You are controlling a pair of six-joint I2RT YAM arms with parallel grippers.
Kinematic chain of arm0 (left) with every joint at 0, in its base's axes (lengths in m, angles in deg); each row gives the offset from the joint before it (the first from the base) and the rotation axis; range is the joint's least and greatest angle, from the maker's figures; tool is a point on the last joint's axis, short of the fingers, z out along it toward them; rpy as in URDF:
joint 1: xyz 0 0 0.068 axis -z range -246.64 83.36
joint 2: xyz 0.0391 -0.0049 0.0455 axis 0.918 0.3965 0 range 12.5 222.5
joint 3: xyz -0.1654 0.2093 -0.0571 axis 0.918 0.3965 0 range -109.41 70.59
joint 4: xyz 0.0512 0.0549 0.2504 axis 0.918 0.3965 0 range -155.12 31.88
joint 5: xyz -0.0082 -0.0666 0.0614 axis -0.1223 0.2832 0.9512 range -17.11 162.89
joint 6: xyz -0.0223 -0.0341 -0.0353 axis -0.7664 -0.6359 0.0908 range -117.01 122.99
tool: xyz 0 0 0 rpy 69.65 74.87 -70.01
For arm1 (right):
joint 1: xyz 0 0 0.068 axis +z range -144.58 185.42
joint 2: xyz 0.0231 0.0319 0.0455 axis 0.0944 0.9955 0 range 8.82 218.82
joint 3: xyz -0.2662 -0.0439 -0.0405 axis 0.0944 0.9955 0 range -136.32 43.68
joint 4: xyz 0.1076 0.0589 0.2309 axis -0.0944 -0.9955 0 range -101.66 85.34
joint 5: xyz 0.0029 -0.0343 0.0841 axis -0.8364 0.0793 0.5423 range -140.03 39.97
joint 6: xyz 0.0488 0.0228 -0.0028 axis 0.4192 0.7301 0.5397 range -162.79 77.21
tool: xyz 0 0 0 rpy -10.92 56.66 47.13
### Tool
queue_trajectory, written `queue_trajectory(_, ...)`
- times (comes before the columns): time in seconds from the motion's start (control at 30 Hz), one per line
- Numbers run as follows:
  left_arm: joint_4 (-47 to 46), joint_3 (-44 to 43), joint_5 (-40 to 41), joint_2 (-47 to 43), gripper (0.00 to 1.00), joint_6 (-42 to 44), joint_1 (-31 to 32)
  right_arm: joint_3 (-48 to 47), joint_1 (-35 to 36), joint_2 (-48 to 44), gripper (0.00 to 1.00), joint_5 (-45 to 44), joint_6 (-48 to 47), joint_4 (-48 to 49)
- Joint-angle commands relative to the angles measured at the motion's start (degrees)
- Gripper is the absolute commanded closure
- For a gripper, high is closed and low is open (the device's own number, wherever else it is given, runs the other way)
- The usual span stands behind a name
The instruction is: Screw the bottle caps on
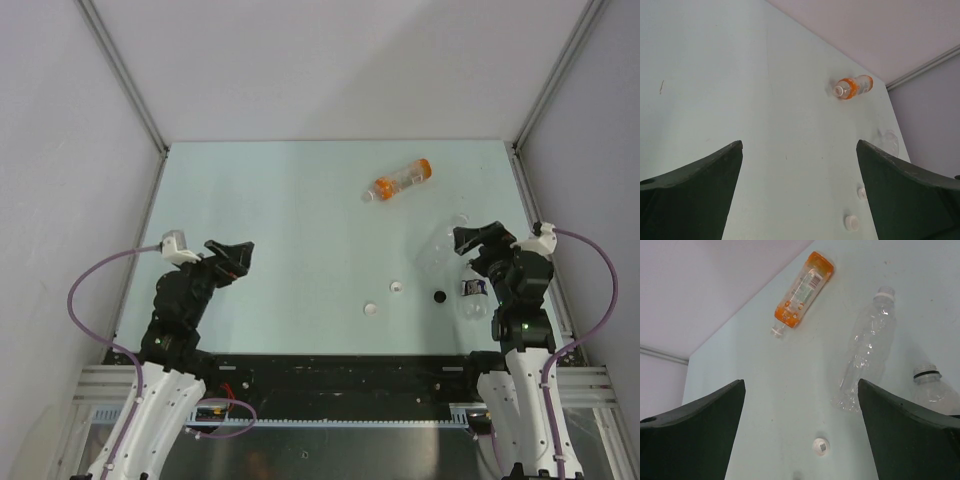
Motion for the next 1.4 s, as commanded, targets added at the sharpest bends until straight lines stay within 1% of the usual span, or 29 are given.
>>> queue_trajectory(0.0,-1.06,-0.13,0.25,1.71,0.01,0.11,0.2,-1.23,-0.25,-0.23,0.01,1.18,1.5,0.42)
queue_trajectory(0.07,-1.02,-0.5,-0.57,3.02,0.01,0.45,0.18,-1.19,-0.27,-0.48,0.04,3.32,-0.24,0.5)
queue_trajectory(0.13,-1.1,-0.86,-2.68,5.17,0.0,-0.01,0.22,-1.49,-0.27,0.05,0.02,7.79,-1.97,1.53)
queue_trajectory(0.2,-1.14,-1.96,-3.56,8.61,0.01,-0.3,0.86,-1.72,-0.27,1.34,0.01,10.9,-2.29,1.88)
queue_trajectory(0.27,-1.17,-3.59,-3.19,12.97,0.0,-0.47,3.22,-1.77,-0.27,3.23,0.01,12.32,-2.44,2.45)
queue_trajectory(0.3,-1.2,-4.59,-2.32,15.46,0.01,-0.57,5.52,-1.78,-0.31,4.29,0.01,12.52,-2.3,2.66)
queue_trajectory(0.4,-1.21,-8.77,4.38,24.05,0.01,0.16,15.43,-1.79,-0.42,6.82,0.01,13.85,-1.44,3.12)
queue_trajectory(0.43,-1.14,-10.51,5.29,27.25,0.01,0.93,18.43,-1.79,-0.48,7.4,0.01,14.39,-1.32,3.26)
queue_trajectory(0.57,-1.17,-18.02,4.05,41.31,0.01,2.38,28.18,-1.79,-0.53,8.08,0.01,13.95,-1.13,2.92)
queue_trajectory(0.67,-1.08,-23.89,3.87,51.44,0.01,3.48,34.88,-1.79,-0.53,6.67,0.01,12.19,-1.27,1.95)
queue_trajectory(0.77,-1.11,-29.42,2.41,59.71,0.04,3.68,39.13,-1.79,-0.56,4.46,0.01,9.41,-1.55,0.64)
queue_trajectory(0.9,-1.07,-35.05,-0.28,67.98,0.1,4.65,42.41,-1.79,-0.62,2.23,0.01,6.59,-1.98,-0.75)
queue_trajectory(1.0,-1.0,-37.56,-4.0,72.26,0.16,5.33,43.89,-1.79,-0.62,1.48,0.01,5.28,-2.4,-1.22)
queue_trajectory(1.23,-0.98,-38.54,-6.47,78.96,0.24,4.7,45.49,-1.81,-0.71,2.38,0.01,4.05,-2.3,-1.68)
queue_trajectory(1.37,-0.96,-39.53,-6.99,82.04,0.35,4.38,45.75,-1.84,-0.75,3.73,0.01,4.93,-2.19,-1.46)
